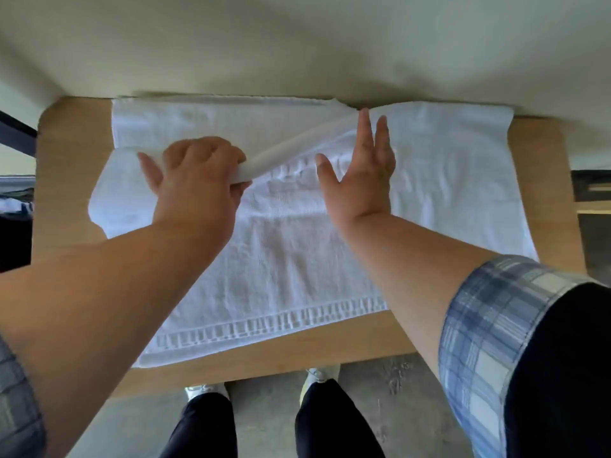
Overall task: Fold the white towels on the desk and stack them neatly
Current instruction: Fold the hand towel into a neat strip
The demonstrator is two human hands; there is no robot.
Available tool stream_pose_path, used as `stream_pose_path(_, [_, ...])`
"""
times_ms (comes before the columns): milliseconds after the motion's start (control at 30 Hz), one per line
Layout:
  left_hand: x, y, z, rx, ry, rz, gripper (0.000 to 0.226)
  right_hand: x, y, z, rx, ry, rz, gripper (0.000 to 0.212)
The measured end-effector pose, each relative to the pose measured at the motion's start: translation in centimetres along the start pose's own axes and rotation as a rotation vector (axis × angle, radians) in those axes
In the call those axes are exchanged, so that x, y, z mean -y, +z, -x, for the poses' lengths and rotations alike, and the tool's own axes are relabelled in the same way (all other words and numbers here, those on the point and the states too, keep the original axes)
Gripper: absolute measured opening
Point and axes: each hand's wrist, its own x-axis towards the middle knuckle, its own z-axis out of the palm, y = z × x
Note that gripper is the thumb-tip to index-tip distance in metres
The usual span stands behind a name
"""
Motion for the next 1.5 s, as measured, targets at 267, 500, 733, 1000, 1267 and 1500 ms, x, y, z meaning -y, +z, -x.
stream_pose_path(267, [-1.6, 2.7, 2.1, -0.02, -0.235, 0.144, 0.026, -5.5, -4.6, -11.4, 0.408, -0.155, 0.354, 0.038])
stream_pose_path(500, [-4.2, -1.6, 3.1, -0.013, -0.303, 0.402, 0.025, -5.0, -7.6, -5.3, 0.123, -0.211, 0.096, 0.038])
stream_pose_path(733, [-10.0, -12.2, 8.2, 0.029, -0.297, 0.426, 0.028, 1.3, -20.5, 2.8, 0.151, -0.149, 0.018, 0.036])
stream_pose_path(1000, [-18.8, -24.1, 14.2, 0.043, -0.161, 0.516, 0.024, 12.4, -33.0, 10.6, 0.402, -0.448, -0.062, 0.08])
stream_pose_path(1267, [-21.1, -32.9, 17.5, -0.091, -0.053, 0.437, 0.026, 21.1, -36.5, 11.1, 0.473, -0.792, 0.035, 0.076])
stream_pose_path(1500, [-18.6, -41.1, 22.1, -0.328, -0.059, 0.383, 0.027, 30.2, -38.7, 14.3, 0.42, -0.983, -0.021, 0.042])
